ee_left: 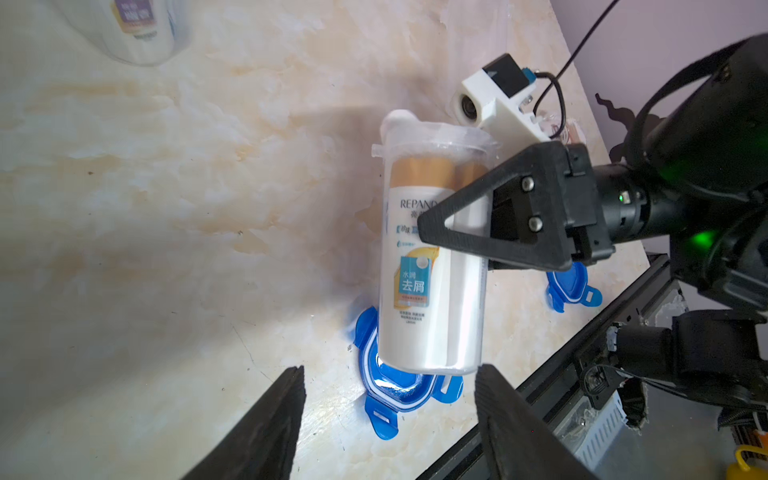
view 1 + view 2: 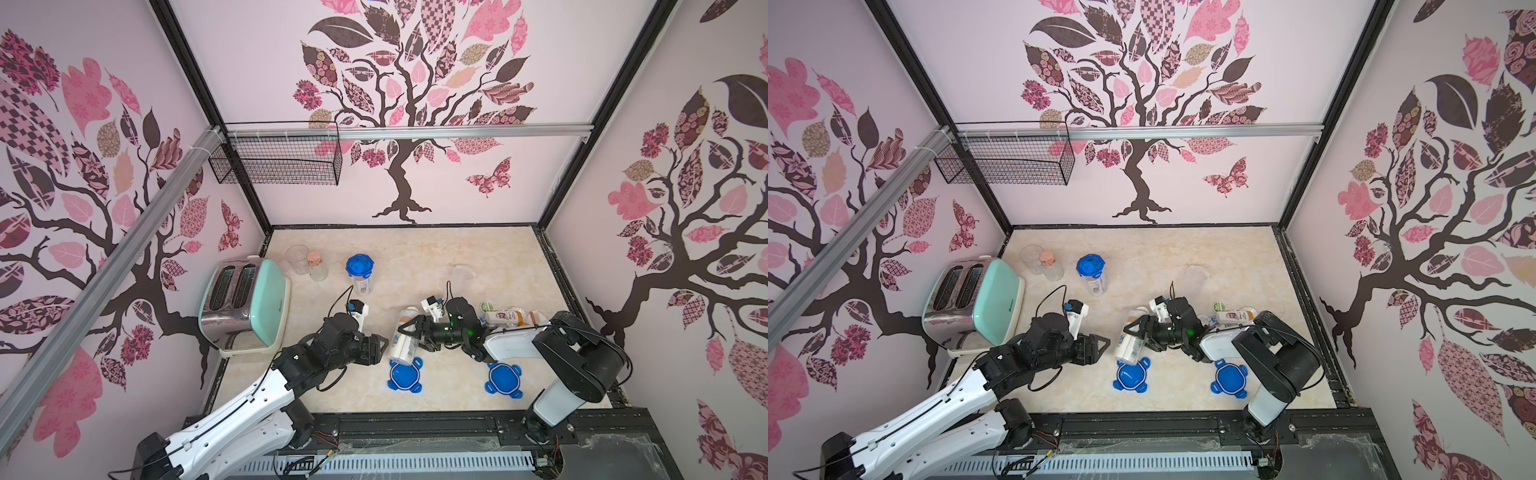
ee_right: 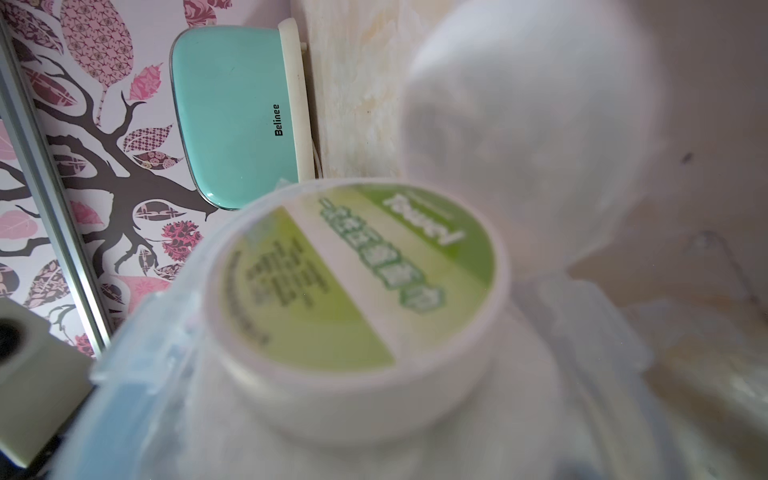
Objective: Take out toiletry kits
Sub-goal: 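Pour the toiletry kits out of the container.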
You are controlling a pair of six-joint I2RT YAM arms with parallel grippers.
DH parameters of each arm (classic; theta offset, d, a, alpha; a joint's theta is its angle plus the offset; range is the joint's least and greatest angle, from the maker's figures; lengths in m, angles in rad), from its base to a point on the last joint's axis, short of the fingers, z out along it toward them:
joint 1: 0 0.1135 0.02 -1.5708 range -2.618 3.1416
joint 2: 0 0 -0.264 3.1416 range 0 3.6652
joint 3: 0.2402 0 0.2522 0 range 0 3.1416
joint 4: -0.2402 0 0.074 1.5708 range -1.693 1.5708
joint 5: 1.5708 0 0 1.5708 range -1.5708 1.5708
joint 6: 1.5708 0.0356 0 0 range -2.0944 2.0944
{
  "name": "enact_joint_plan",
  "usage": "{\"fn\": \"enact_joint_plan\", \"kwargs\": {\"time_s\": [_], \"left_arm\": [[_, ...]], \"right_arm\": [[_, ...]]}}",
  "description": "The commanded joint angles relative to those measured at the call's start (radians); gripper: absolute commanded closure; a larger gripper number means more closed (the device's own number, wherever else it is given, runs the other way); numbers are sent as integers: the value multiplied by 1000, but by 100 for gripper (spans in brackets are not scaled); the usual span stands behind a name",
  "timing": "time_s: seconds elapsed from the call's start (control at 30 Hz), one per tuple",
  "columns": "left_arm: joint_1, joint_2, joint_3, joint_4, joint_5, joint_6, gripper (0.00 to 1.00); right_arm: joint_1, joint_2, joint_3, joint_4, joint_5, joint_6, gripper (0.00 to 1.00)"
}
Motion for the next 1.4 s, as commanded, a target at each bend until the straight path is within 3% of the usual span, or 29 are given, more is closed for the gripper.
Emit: {"fn": "enact_joint_plan", "kwargs": {"time_s": [0.0,0.17,0.4,0.73,0.97,1.07,1.13,1.23,1.37], "left_arm": [[-44,23,-21,124,-14,21,25],[-98,84,-59,241,-23,60,22],[-102,124,-133,360,-14,79,17],[-103,188,-166,467,23,33,16],[-103,214,-174,489,-29,-17,17],[-104,185,-174,489,-51,-31,24],[-103,153,-171,473,-75,-32,35],[-103,134,-146,419,-93,-18,54],[-104,136,-67,292,-111,7,69]], "right_arm": [[-20,24,52,114,-116,127,49],[-24,59,57,162,-152,191,49],[-31,72,44,194,-159,227,49],[-36,111,31,295,-172,321,47],[-35,132,29,347,-182,374,47],[-36,136,27,351,-180,375,46],[-35,136,25,350,-179,378,44],[-35,133,21,336,-174,376,30],[-36,122,26,259,-171,327,16]]}}
